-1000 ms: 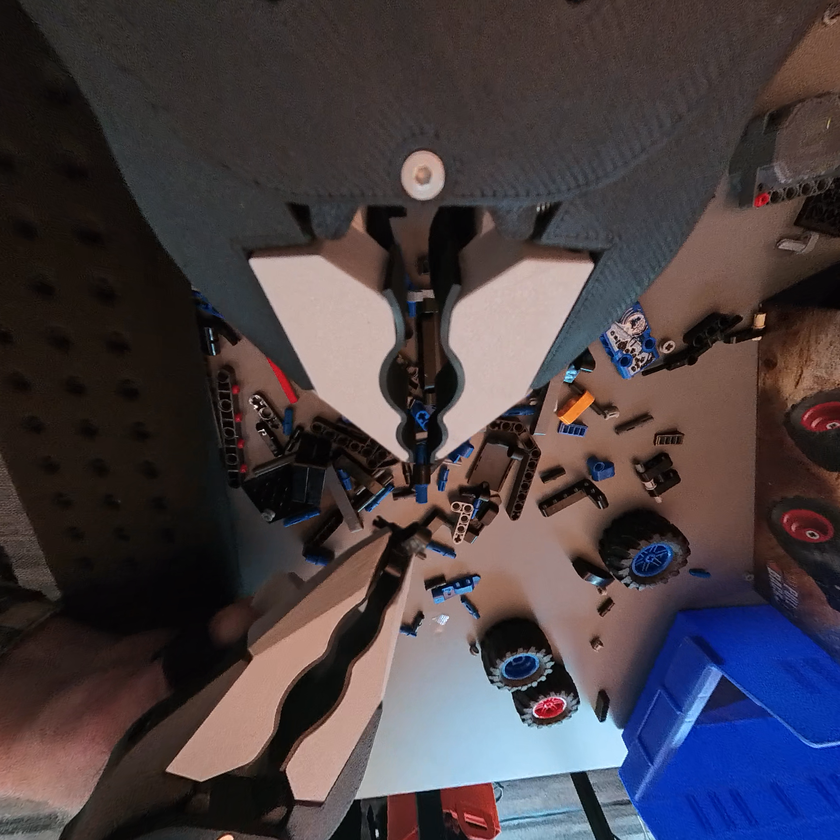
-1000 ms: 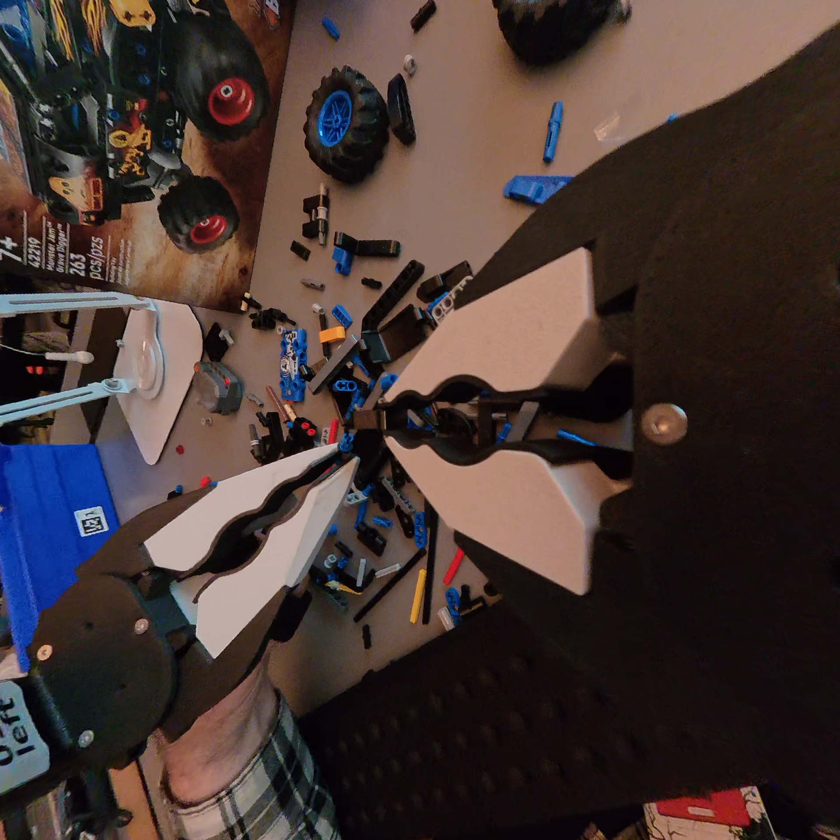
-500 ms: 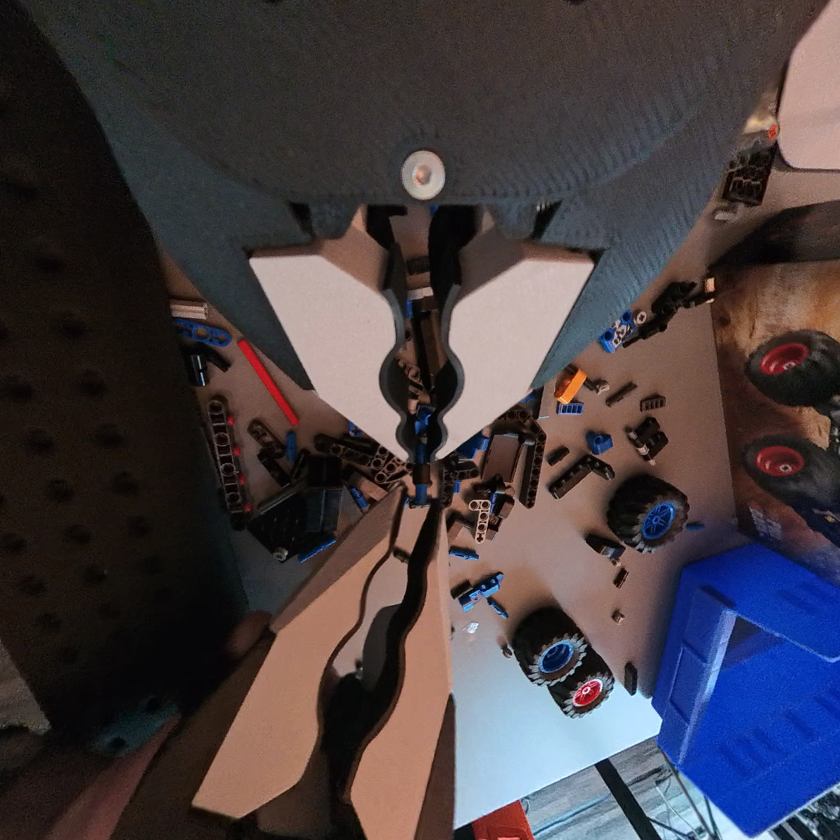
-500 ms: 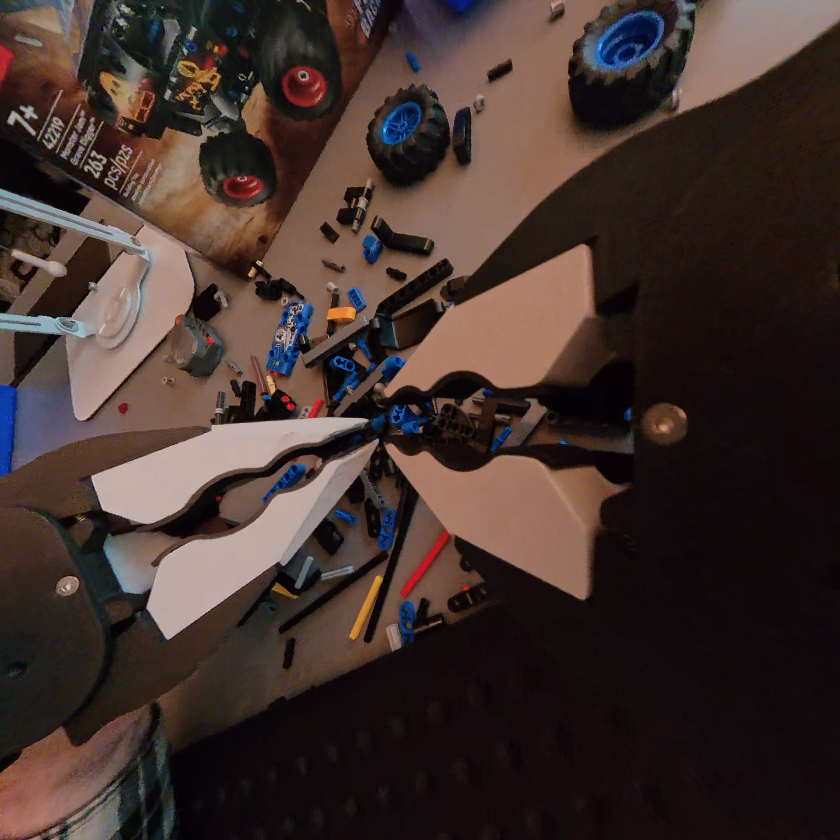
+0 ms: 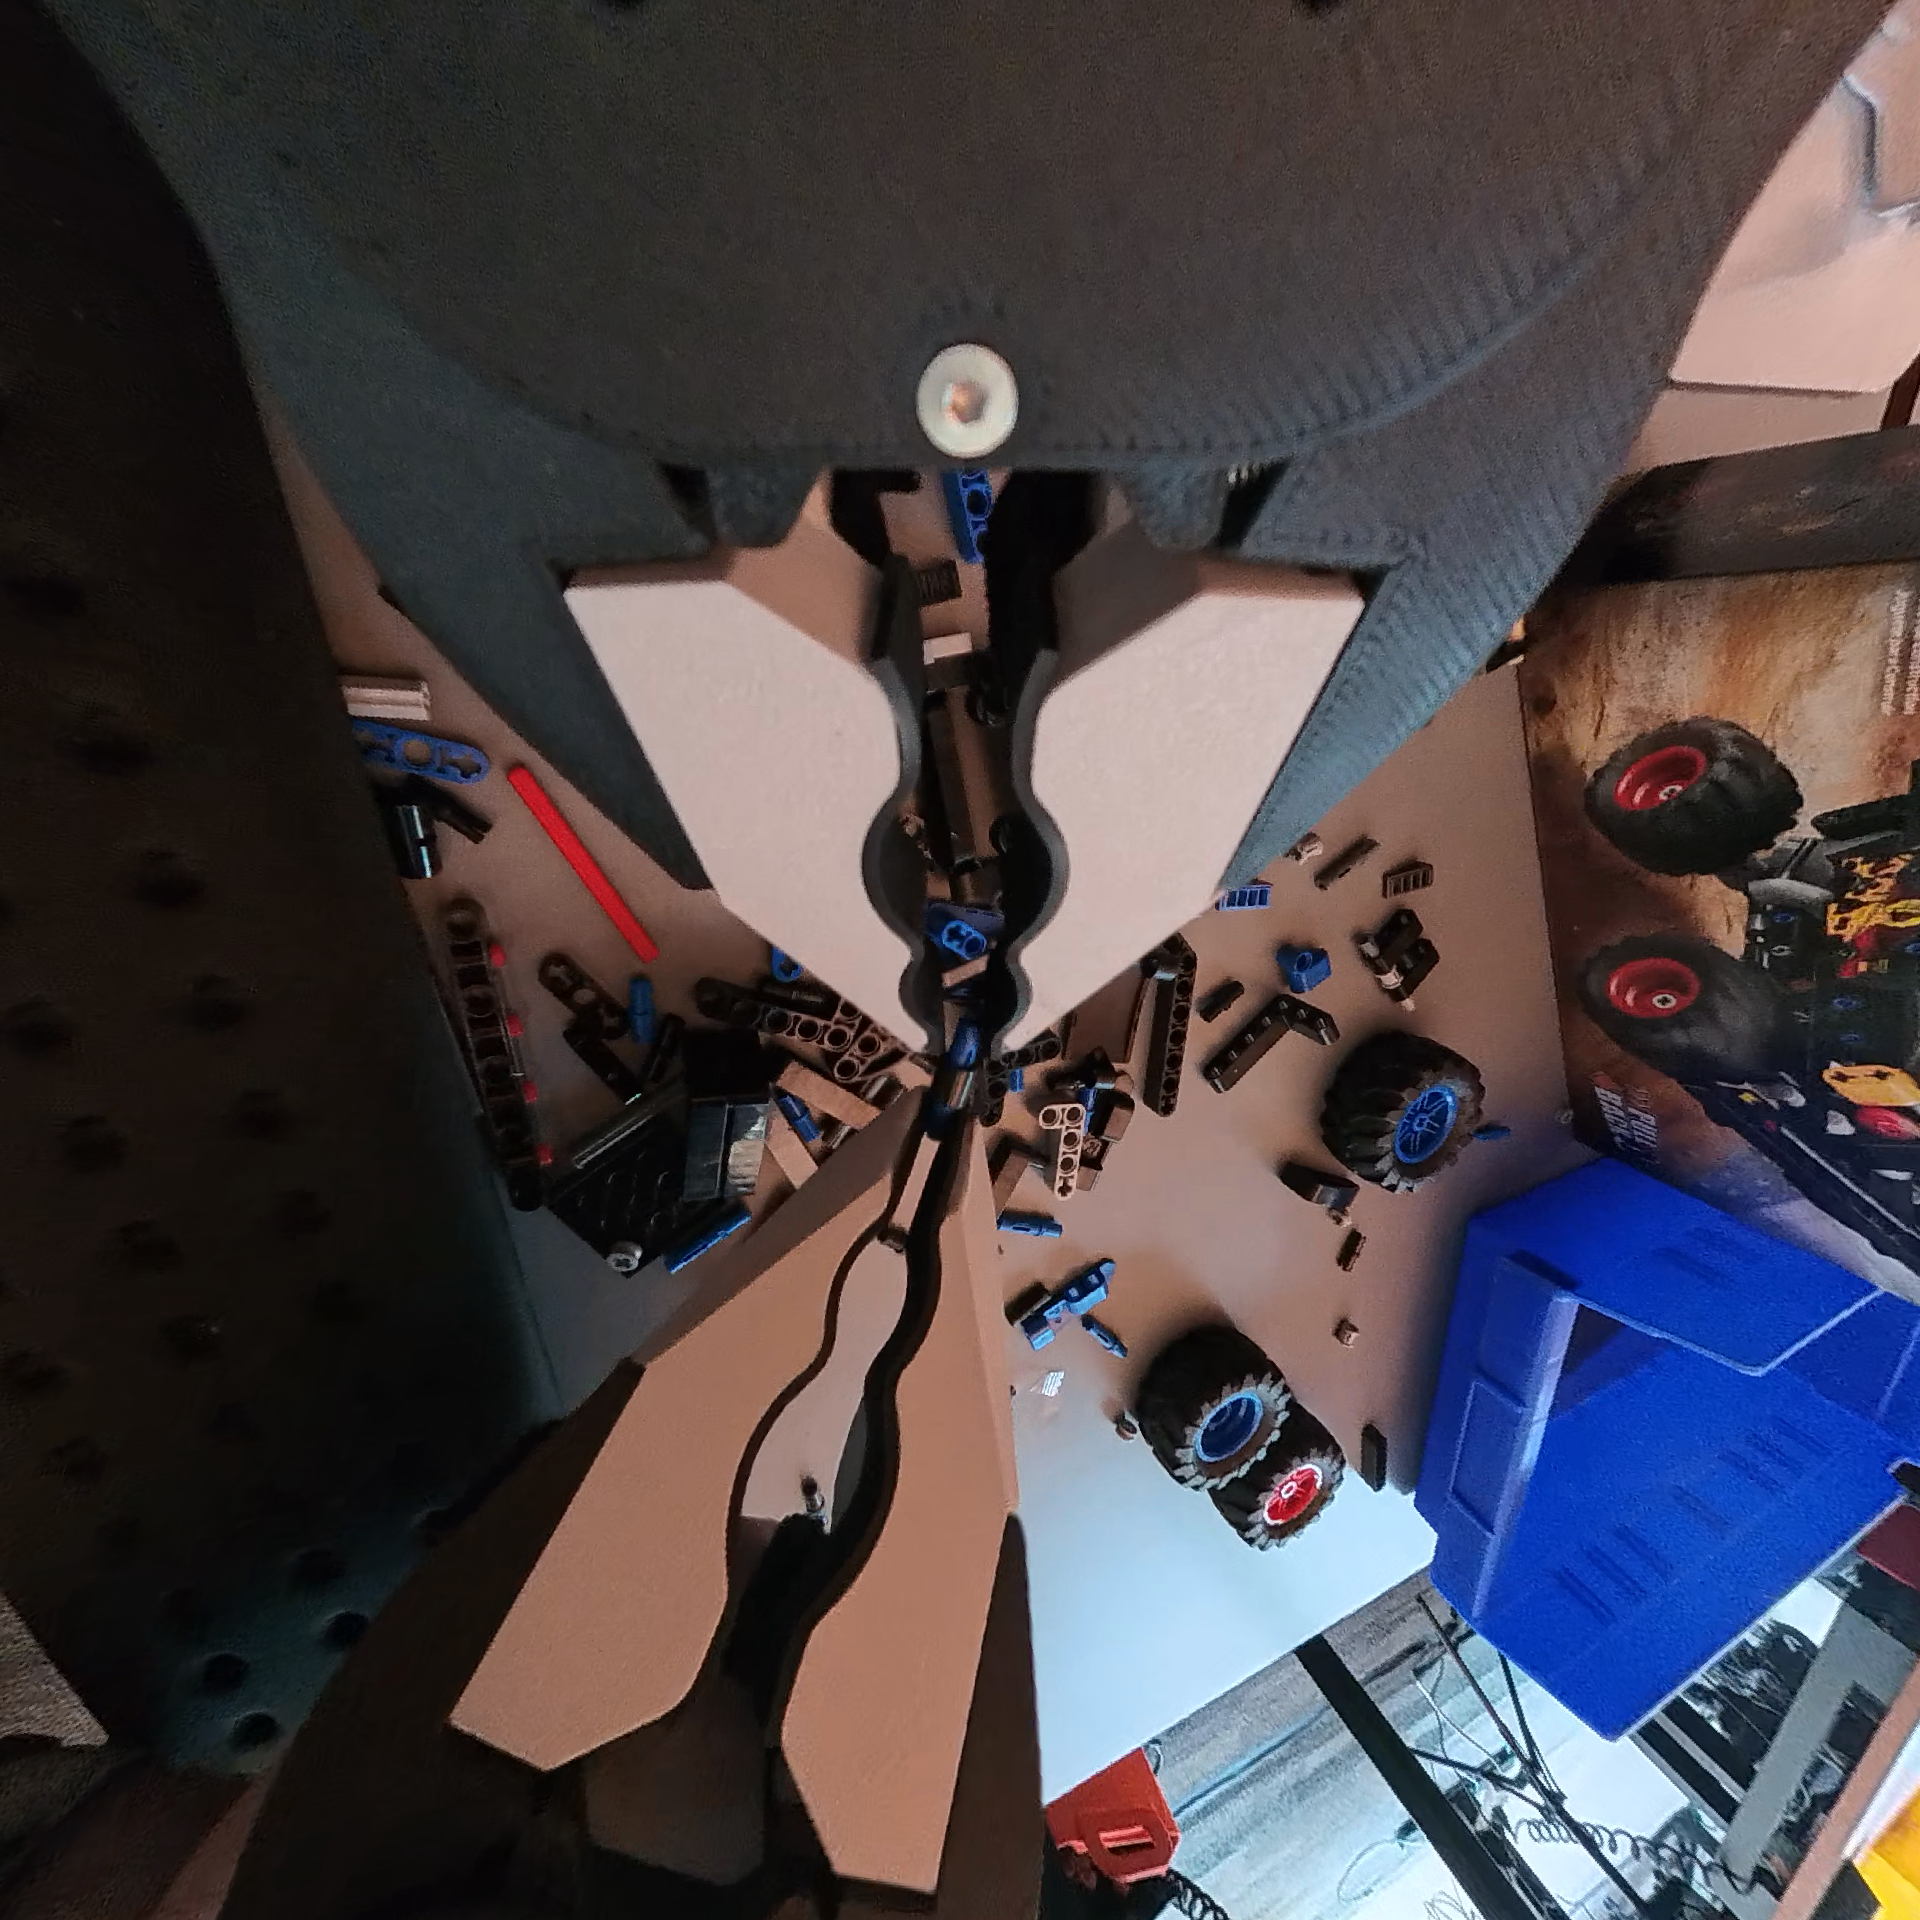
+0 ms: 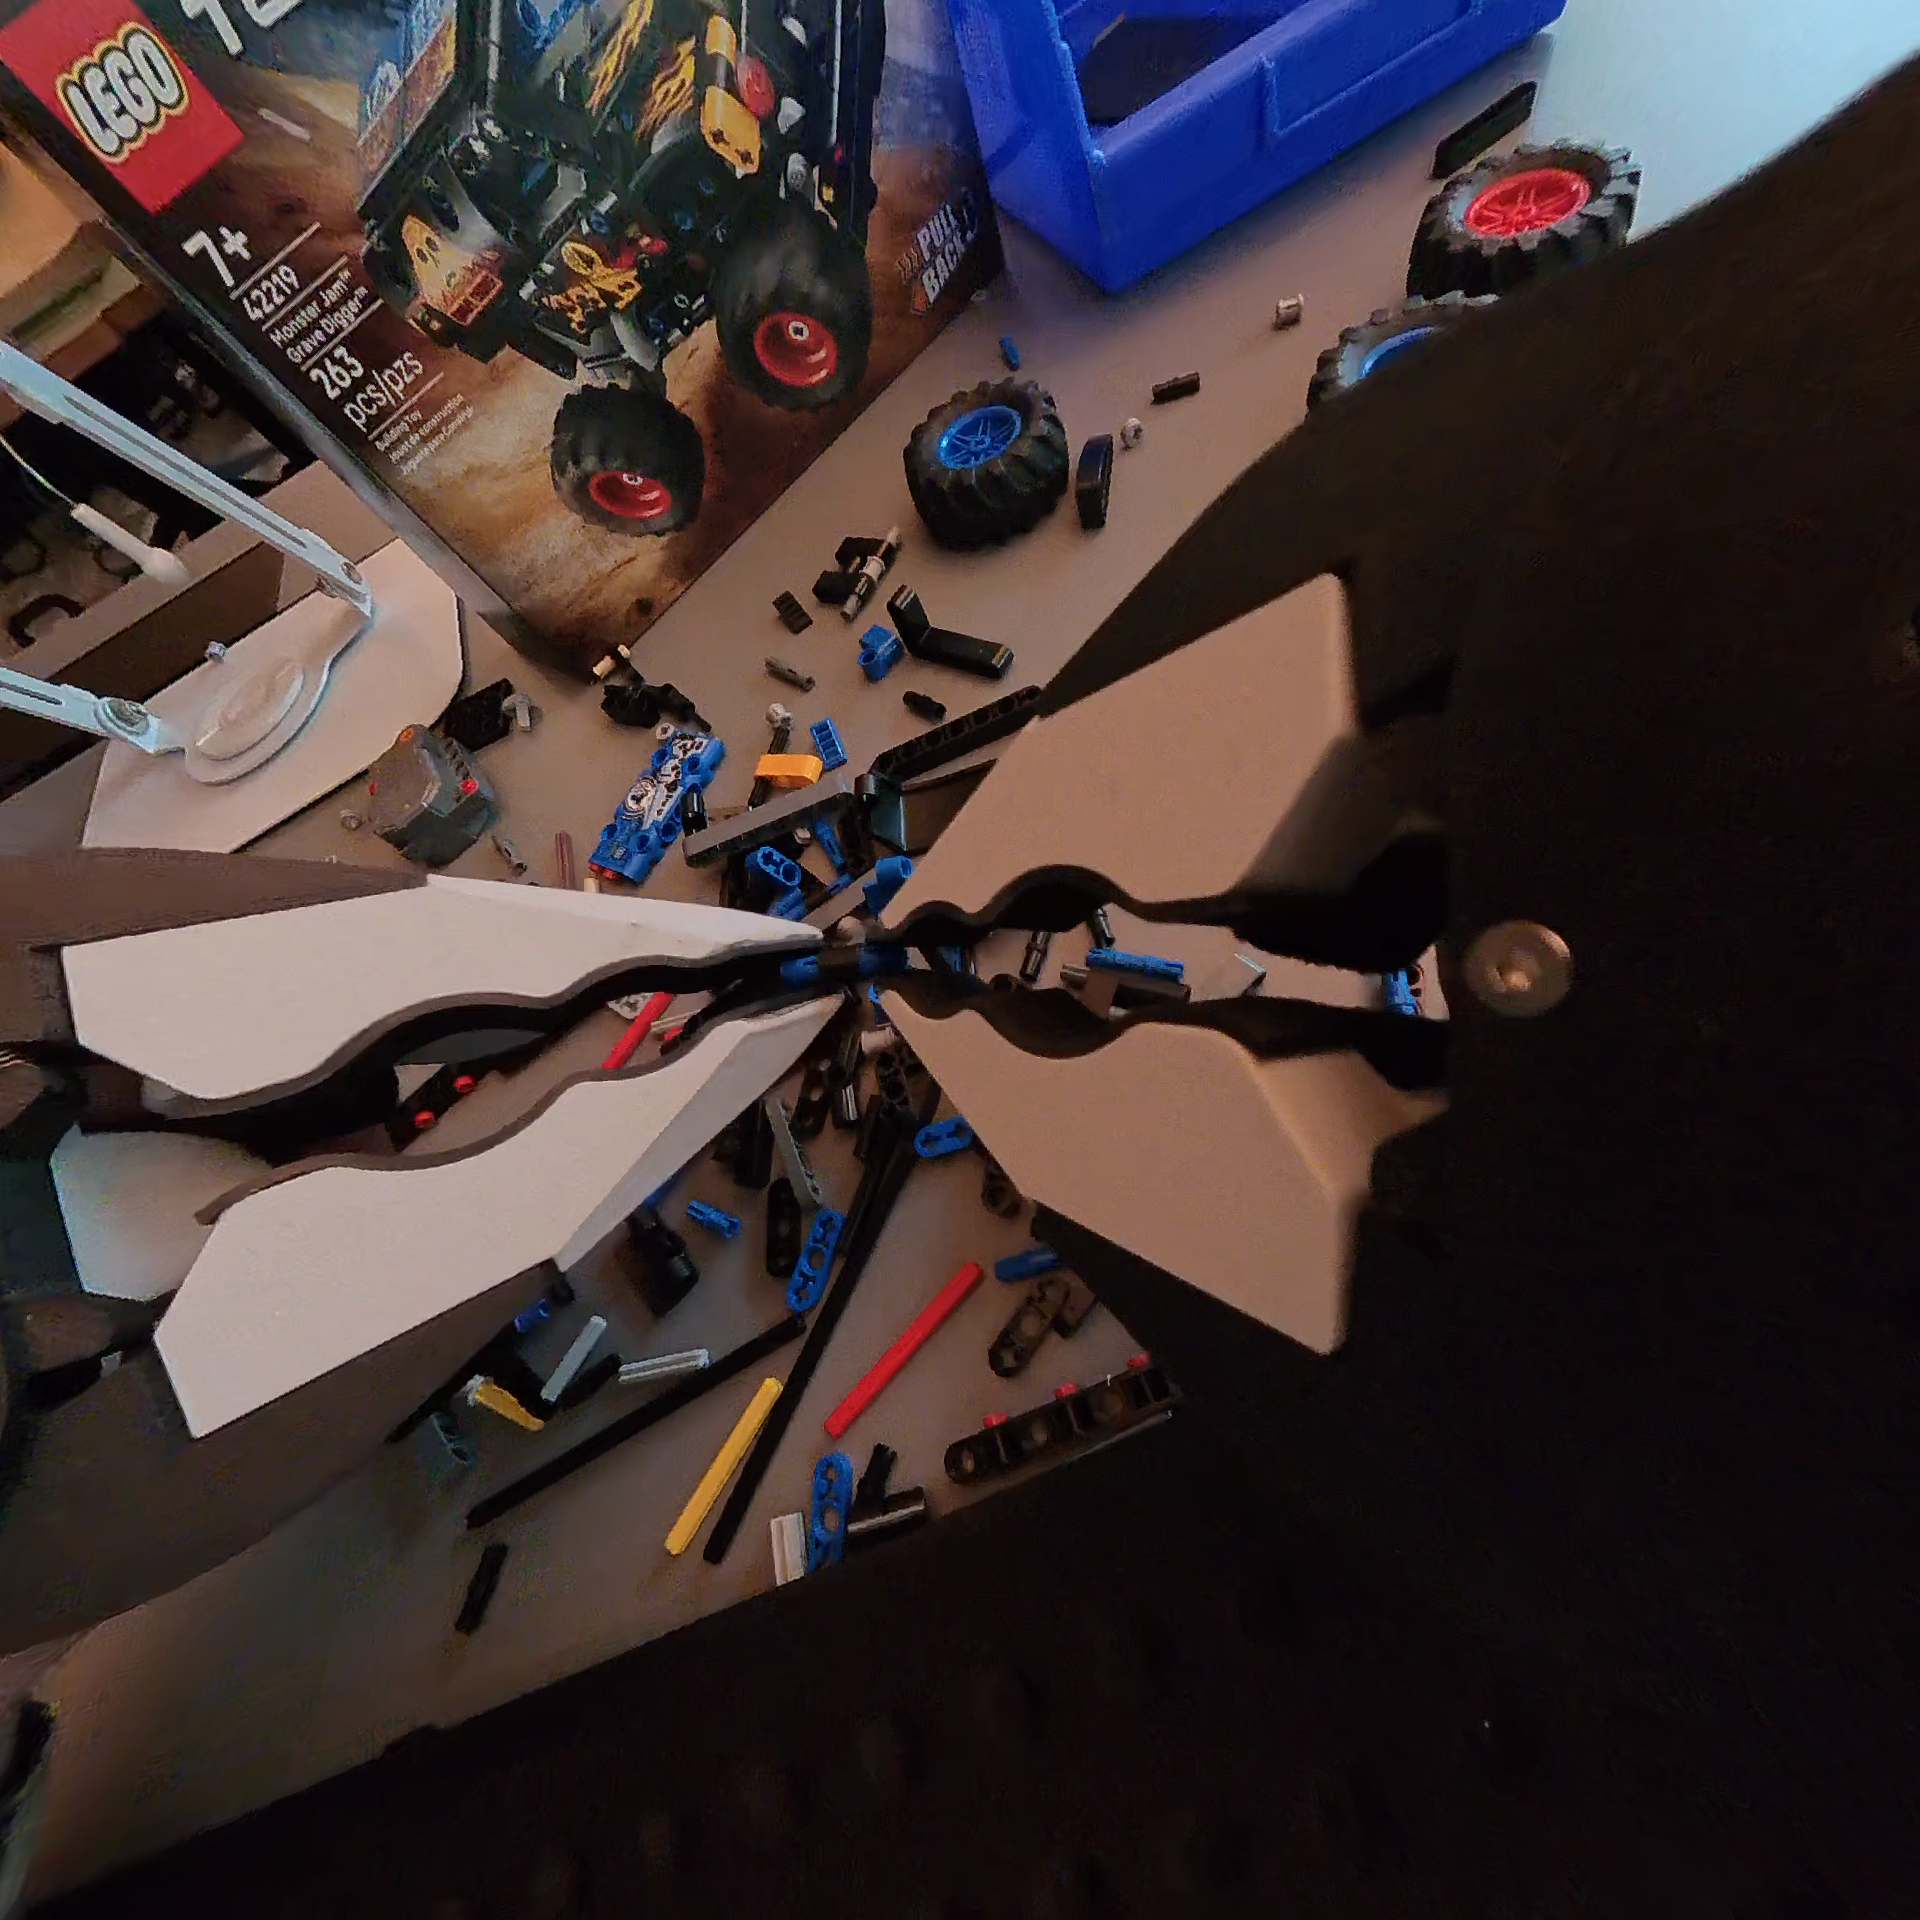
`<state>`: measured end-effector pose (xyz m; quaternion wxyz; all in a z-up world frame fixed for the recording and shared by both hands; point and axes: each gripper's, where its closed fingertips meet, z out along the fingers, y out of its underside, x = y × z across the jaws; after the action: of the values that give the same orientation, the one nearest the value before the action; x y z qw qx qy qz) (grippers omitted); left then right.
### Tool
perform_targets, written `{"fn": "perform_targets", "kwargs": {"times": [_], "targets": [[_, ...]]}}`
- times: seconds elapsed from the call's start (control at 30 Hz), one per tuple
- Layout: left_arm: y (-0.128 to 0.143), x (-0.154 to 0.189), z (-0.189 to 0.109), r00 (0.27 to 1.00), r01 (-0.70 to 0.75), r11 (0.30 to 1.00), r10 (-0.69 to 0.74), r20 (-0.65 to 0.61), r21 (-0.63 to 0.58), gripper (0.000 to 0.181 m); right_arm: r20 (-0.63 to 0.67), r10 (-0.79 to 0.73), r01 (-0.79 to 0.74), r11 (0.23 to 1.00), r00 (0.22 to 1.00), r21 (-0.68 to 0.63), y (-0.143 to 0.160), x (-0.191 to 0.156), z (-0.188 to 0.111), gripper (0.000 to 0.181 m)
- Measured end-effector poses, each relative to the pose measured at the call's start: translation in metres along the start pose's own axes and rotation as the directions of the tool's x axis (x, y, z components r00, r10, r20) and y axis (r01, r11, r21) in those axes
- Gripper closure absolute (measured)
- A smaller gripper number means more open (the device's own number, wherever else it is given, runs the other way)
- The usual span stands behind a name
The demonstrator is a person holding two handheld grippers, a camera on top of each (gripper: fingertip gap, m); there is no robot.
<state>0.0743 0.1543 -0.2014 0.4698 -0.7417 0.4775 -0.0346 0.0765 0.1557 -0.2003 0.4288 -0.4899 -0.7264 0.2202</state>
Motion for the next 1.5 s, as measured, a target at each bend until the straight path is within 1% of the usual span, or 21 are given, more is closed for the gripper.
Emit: {"fn": "perform_targets", "kwargs": {"times": [0.07, 0.1, 0.2, 0.3, 0.43, 0.5, 0.6, 0.73, 0.8, 0.83, 0.87, 0.93, 1.0, 1.1, 1.17, 1.2, 1.23, 1.27, 1.3, 1.4, 1.5], "targets": [[-0.004, 0.002, 0.0, 1.0, -0.012, 1.0, 0.012, -0.006, 0.019, 0.168, -0.014, -0.012, 0.012, 1.0, 1.0, 0.015, -0.002, 0.001, -0.002, 0.18], [-0.006, 0.004, 0.0, 1.0, -0.02, 0.999, 0.021, -0.008, 0.028, 0.167, -0.011, -0.017, 0.017, 1.0, 1.0, 0.018, -0.002, 0.0, -0.002, 0.18], [-0.008, 0.005, 0.0, 0.998, -0.058, 0.998, 0.057, 0.003, 0.032, 0.169, 0.003, -0.033, 0.033, 0.999, 0.999, 0.028, -0.003, -0.003, -0.002, 0.18], [-0.009, 0.007, -0.001, 0.997, -0.079, 0.996, 0.079, -0.001, 0.043, 0.176, 0.014, -0.044, 0.043, 0.998, 0.999, 0.043, -0.004, -0.005, -0.003, 0.18], [-0.009, 0.013, -0.006, 0.995, -0.094, 0.994, 0.096, -0.041, 0.049, 0.177, 0.053, -0.05, 0.046, 0.996, 0.997, 0.073, -0.006, -0.011, -0.006, 0.18], [-0.012, 0.014, -0.011, 0.995, -0.077, 0.995, 0.082, -0.063, 0.069, 0.176, 0.09, -0.012, 0.001, 0.993, 0.996, 0.12, -0.011, -0.013, -0.008, 0.18], [-0.021, 0.017, -0.021, 0.993, -0.066, 0.991, 0.076, -0.091, 0.115, 0.176, 0.203, 0.082, -0.127, 0.966, 0.976, 0.224, -0.023, -0.016, -0.018, 0.18], [-0.017, 0.021, -0.023, 0.989, -0.087, 0.992, 0.097, -0.112, 0.092, 0.176, 0.268, 0.101, -0.168, 0.956, 0.958, 0.24, -0.022, -0.022, -0.019, 0.18], [-0.003, 0.011, -0.029, 0.991, -0.101, 0.994, 0.103, -0.08, 0.03, 0.176, 0.245, 0.138, -0.198, 0.95, 0.96, 0.24, -0.015, -0.012, -0.025, 0.18], [0.005, 0.001, -0.037, 0.996, -0.066, 0.997, 0.067, -0.057, 0.03, 0.178, 0.243, 0.183, -0.248, 0.93, 0.953, 0.27, -0.012, -0.001, -0.034, 0.181], [0.01, -0.004, -0.043, 0.997, -0.007, 0.999, 0.011, -0.075, 0.048, 0.177, 0.245, 0.215, -0.284, 0.913, 0.945, 0.293, -0.009, 0.007, -0.044, 0.181], [0.017, -0.007, -0.044, 0.997, 0.008, 0.999, -0.005, -0.081, 0.031, 0.177, 0.246, 0.234, -0.299, 0.914, 0.941, 0.275, 0.0, 0.009, -0.048, 0.18], [0.02, 0.004, -0.033, 0.988, 0.03, 1.0, -0.031, -0.153, -0.007, 0.177, 0.284, 0.233, -0.303, 0.924, 0.93, 0.234, 0.002, 0.0, -0.041, 0.181], [0.04, 0.019, -0.015, 0.982, -0.023, 0.993, 0.0, -0.191, -0.118, 0.177, 0.284, 0.17, -0.211, 0.97, 0.944, 0.123, 0.008, -0.019, -0.02, 0.179], [0.04, 0.02, -0.012, 0.98, -0.001, 0.994, -0.021, -0.2, -0.113, 0.176, 0.297, 0.143, -0.175, 0.981, 0.944, 0.085, 0.007, -0.029, -0.011, 0.179], [0.04, 0.019, -0.012, 0.979, 0.011, 0.994, -0.032, -0.199, -0.11, 0.176, 0.305, 0.139, -0.164, 0.985, 0.942, 0.059, 0.009, -0.034, -0.006, 0.173], [0.039, 0.019, -0.011, 0.979, 0.023, 0.994, -0.044, -0.201, -0.11, 0.177, 0.305, 0.143, -0.158, 0.987, 0.941, 0.022, 0.013, -0.036, -0.002, 0.157], [0.041, 0.017, -0.01, 0.98, 0.023, 0.993, -0.045, -0.192, -0.113, 0.176, 0.302, 0.154, -0.158, 0.987, 0.941, -0.01, 0.018, -0.035, 0.001, 0.151], [0.043, 0.016, -0.008, 0.983, 0.02, 0.992, -0.042, -0.181, -0.124, 0.172, 0.298, 0.168, -0.171, 0.985, 0.94, -0.016, 0.019, -0.032, 0.001, 0.154], [0.047, 0.01, -0.006, 0.987, 0.034, 0.99, -0.055, -0.154, -0.136, 0.168, 0.253, 0.223, -0.239, 0.971, 0.941, 0.031, 0.017, -0.011, -0.007, 0.172], [0.045, 0.003, -0.003, 0.991, 0.045, 0.991, -0.061, -0.123, -0.126, 0.167, 0.194, 0.234, -0.236, 0.972, 0.953, -0.015, 0.023, 0.007, -0.006, 0.171]]}}
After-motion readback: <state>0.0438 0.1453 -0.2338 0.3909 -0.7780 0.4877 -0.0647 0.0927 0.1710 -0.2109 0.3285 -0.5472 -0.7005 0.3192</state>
